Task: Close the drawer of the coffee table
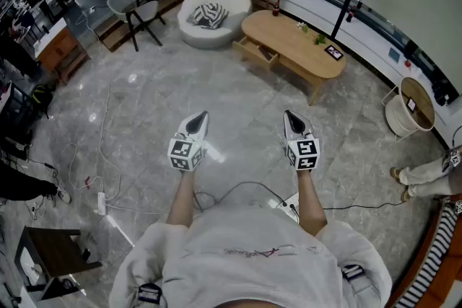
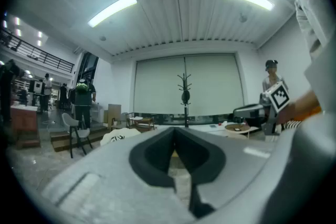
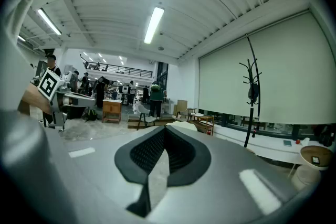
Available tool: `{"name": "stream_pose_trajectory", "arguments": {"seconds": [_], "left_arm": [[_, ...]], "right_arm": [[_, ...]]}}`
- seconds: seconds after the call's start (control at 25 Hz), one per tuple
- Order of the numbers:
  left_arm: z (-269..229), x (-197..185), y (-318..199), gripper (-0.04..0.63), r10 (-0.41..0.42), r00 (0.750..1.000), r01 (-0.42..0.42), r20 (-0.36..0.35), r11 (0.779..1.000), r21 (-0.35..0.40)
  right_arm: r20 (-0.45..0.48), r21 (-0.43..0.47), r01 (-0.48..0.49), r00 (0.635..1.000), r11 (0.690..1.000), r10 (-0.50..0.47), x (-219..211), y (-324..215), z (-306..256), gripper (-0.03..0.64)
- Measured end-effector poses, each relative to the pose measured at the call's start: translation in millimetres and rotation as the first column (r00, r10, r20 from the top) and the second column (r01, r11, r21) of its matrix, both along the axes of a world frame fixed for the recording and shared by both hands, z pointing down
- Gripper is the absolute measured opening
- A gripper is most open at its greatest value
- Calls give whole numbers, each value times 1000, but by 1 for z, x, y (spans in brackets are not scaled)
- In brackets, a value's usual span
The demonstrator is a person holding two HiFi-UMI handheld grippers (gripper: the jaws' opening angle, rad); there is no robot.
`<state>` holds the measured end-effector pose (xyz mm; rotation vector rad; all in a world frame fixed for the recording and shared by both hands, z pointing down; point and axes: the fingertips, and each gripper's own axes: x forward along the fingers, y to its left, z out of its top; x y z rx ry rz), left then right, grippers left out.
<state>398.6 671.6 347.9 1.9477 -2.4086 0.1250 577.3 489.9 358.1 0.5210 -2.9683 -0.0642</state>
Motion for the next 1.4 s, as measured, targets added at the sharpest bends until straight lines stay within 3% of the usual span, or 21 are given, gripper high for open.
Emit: {"name": "stream_pose_trajectory", "arguments": {"seconds": [1.0, 1.4], "left_arm": [[-5, 27, -73, -2, -49, 999, 49, 22, 999, 4], [10, 36, -84, -2, -57, 998, 57, 15, 998, -32]], "right_arm": [[8, -7, 92, 996, 996, -92, 14, -71, 10, 5], [-3, -27, 104, 995, 994, -104, 21, -82, 27, 5]]}}
